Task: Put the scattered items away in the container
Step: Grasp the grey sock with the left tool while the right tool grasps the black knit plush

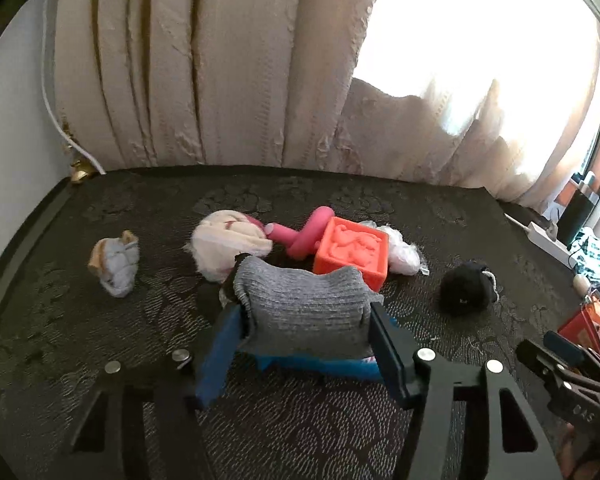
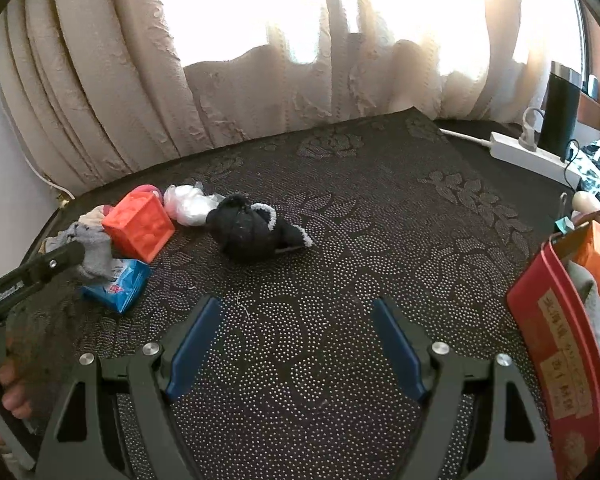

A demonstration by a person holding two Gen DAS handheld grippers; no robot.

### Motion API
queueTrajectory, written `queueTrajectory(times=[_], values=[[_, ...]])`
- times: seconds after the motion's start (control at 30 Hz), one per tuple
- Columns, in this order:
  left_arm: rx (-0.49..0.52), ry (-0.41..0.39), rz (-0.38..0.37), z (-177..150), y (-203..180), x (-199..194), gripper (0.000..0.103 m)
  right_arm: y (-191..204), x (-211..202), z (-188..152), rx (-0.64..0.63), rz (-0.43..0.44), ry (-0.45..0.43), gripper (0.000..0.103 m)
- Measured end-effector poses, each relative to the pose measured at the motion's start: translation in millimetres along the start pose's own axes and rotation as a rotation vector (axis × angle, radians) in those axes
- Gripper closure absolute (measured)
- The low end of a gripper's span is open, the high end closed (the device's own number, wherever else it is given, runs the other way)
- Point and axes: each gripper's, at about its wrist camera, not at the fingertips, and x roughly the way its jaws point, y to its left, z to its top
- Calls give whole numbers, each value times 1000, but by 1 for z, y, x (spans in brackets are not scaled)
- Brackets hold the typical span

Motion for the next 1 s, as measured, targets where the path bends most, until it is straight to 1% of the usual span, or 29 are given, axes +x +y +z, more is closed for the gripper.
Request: queueTrajectory(times=[0.1,0.23,0.47,0.67,0.77,0.87,0.93,0.97,1.0], values=[[-9,-17,4,2,3,-13,38,-2,3,1,1,9,2,21],[-7,-42,-13,3,1,-27,38,-1,4,2,-4,23,11,21],[-2,-40,-49,2,-4,-35,38,19,17,21,-68,33,60,21],[4,-58,-61,3,-6,-42,38,41,58,43,-152,-53,79,21],[-5,-52,-50,3,-3,-39,38,44,73,47,-171,-69,87,21],[-6,-46,-43,3,-2,-37,38,44,87,47,-174,-76,117,22],[-3,-42,-40,2,-3,-35,38,42,90,46,-170,-49,130,34],[0,-40,-39,2,-3,-34,38,42,90,46,-172,-42,133,44],[3,-38,-39,1,-4,-33,38,45,88,45,-181,-52,132,53]])
